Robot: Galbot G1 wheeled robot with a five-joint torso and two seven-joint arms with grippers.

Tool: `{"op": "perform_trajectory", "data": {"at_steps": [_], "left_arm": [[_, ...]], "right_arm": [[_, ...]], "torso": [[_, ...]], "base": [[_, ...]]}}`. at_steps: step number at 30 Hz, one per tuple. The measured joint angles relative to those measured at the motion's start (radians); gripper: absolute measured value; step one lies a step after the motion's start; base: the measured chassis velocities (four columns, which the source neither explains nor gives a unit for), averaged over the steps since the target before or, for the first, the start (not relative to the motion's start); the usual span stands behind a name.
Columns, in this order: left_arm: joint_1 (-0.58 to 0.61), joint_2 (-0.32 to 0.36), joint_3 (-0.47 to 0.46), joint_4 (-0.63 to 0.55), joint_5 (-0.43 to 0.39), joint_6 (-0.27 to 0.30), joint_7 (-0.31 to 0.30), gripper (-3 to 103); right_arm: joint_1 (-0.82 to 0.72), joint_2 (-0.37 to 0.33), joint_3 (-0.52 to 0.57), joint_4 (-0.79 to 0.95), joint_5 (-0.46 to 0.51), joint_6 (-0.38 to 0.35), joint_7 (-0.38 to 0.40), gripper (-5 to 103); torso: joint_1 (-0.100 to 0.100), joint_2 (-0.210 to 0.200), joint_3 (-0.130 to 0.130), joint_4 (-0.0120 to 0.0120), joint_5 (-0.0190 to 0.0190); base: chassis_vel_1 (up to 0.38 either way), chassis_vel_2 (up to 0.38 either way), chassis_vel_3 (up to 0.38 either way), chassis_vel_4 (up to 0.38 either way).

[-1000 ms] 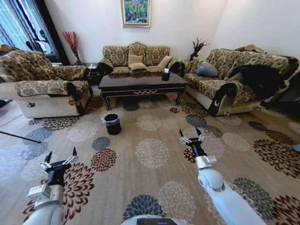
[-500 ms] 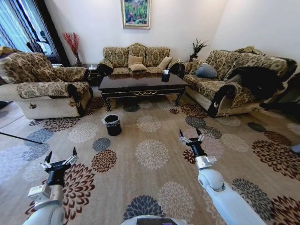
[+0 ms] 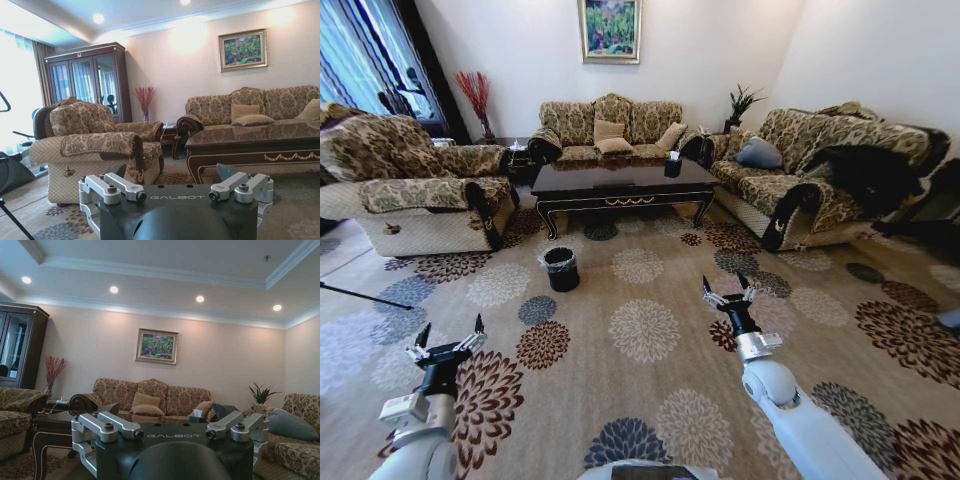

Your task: Move to the front of the table and pick up the trash from the floor, then place it into the trash bin.

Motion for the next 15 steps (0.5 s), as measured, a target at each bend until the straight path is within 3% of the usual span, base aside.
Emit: {"op": "perform_trajectory", "data": {"at_steps": [15], "left_arm": [[0.000, 0.000, 0.000, 0.000, 0.000, 0.000, 0.000, 100]], "right_arm": [[0.000, 0.000, 0.000, 0.000, 0.000, 0.000, 0.000, 100]], "torso": [[0.030, 0.068, 0.038, 0.0000, 0.0000]], "base": [[0.000, 0.000, 0.000, 0.000]]}}
